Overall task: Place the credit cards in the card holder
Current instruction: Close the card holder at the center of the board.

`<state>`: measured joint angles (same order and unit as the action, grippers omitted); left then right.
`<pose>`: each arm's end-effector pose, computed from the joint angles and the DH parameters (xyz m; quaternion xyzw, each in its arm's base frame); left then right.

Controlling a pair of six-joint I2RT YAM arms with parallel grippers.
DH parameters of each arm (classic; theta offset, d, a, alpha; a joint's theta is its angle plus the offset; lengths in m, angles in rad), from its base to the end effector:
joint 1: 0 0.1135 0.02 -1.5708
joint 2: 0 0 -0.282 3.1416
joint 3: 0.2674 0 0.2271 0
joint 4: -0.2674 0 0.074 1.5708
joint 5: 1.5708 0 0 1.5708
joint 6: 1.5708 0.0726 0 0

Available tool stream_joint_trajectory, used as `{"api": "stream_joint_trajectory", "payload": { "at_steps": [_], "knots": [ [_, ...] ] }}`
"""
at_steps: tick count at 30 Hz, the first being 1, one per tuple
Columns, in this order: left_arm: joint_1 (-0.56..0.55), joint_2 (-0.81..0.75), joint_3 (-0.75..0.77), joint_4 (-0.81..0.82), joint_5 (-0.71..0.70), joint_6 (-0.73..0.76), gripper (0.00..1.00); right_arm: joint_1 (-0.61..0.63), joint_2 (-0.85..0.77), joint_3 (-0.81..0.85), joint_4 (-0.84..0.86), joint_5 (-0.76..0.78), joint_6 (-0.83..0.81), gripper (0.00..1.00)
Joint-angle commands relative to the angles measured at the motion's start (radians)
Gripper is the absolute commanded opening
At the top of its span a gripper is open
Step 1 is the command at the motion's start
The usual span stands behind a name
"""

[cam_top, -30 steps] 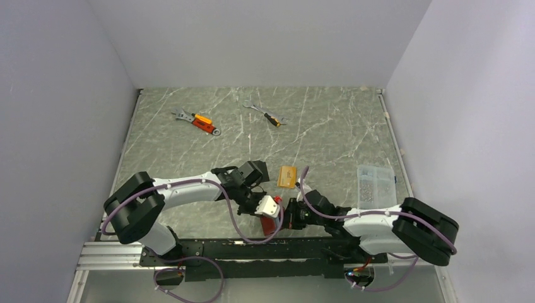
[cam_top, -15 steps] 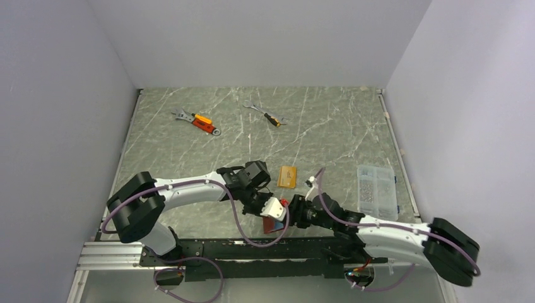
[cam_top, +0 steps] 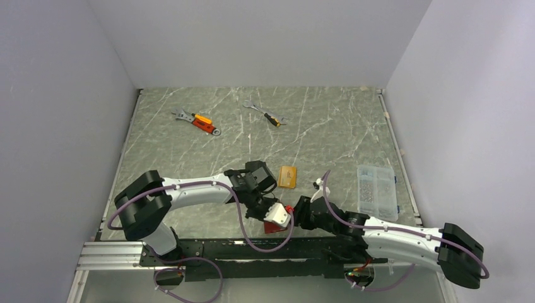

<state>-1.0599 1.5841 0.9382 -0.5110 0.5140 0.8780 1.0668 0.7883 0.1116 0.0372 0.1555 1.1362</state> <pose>0.1106 -0.2704 0.1859 0.8098 0.4928 -0.2658 0.1753 0.0806 0.1228 0.1361 0.0658 0.8891 0.3679 0.2644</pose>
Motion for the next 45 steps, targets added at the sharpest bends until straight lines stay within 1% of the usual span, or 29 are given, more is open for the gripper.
{"api": "stream_joint_trajectory", "payload": {
  "at_steps": [1, 4, 7, 11, 15, 21, 28, 31, 32, 34, 35, 36, 37, 38, 39, 42, 44, 45],
  "knots": [
    [-0.009, 0.017, 0.05, -0.023, -0.006, 0.023, 0.0, 0.002, -0.061, 0.069, -0.215, 0.138, -0.029, 0.48],
    [-0.011, 0.032, 0.066, -0.026, -0.011, 0.034, 0.0, 0.002, -0.105, 0.088, -0.27, 0.171, -0.04, 0.47],
    [-0.021, 0.056, 0.079, -0.032, -0.033, 0.048, 0.0, 0.0, -0.117, 0.085, -0.262, 0.177, -0.044, 0.46],
    [-0.04, 0.08, 0.081, -0.022, -0.063, 0.059, 0.0, 0.001, -0.081, 0.092, -0.226, 0.17, -0.053, 0.44],
    [-0.061, 0.087, 0.051, 0.003, -0.112, 0.076, 0.0, -0.003, -0.029, 0.124, -0.198, 0.168, -0.074, 0.43],
    [-0.077, 0.08, 0.012, 0.027, -0.152, 0.085, 0.0, -0.048, -0.004, 0.166, -0.184, 0.14, -0.111, 0.42],
    [-0.09, 0.064, 0.002, 0.035, -0.196, 0.065, 0.0, -0.135, 0.044, 0.223, -0.229, 0.038, -0.159, 0.33],
    [-0.095, 0.048, -0.019, 0.044, -0.212, 0.068, 0.0, -0.152, 0.061, 0.232, -0.237, 0.003, -0.162, 0.2],
    [-0.096, 0.041, -0.025, 0.045, -0.219, 0.07, 0.0, -0.155, 0.064, 0.24, -0.248, -0.002, -0.165, 0.17],
    [-0.097, 0.034, -0.029, 0.045, -0.228, 0.07, 0.0, -0.156, 0.068, 0.257, -0.285, -0.009, -0.172, 0.16],
    [-0.097, 0.032, -0.031, 0.046, -0.228, 0.068, 0.0, -0.158, 0.066, 0.263, -0.296, -0.012, -0.177, 0.18],
    [-0.096, 0.028, -0.033, 0.047, -0.229, 0.064, 0.0, -0.159, 0.064, 0.27, -0.308, -0.015, -0.179, 0.24],
    [-0.096, 0.027, -0.033, 0.049, -0.226, 0.062, 0.0, -0.16, 0.059, 0.278, -0.322, -0.014, -0.181, 0.36],
    [-0.096, 0.025, -0.036, 0.051, -0.223, 0.059, 0.0, -0.161, 0.055, 0.288, -0.333, -0.013, -0.184, 0.45],
    [-0.097, 0.024, -0.04, 0.054, -0.223, 0.056, 0.0, -0.161, 0.049, 0.298, -0.343, -0.013, -0.187, 0.49],
    [-0.097, 0.018, -0.061, 0.077, -0.233, 0.061, 0.0, -0.161, 0.049, 0.303, -0.336, -0.023, -0.192, 0.53],
    [-0.097, 0.02, -0.072, 0.088, -0.241, 0.064, 0.0, -0.162, 0.081, 0.309, -0.339, -0.036, -0.191, 0.51],
    [-0.098, 0.02, -0.077, 0.091, -0.245, 0.062, 0.0, -0.162, 0.098, 0.314, -0.341, -0.044, -0.191, 0.49]
  ]
}}
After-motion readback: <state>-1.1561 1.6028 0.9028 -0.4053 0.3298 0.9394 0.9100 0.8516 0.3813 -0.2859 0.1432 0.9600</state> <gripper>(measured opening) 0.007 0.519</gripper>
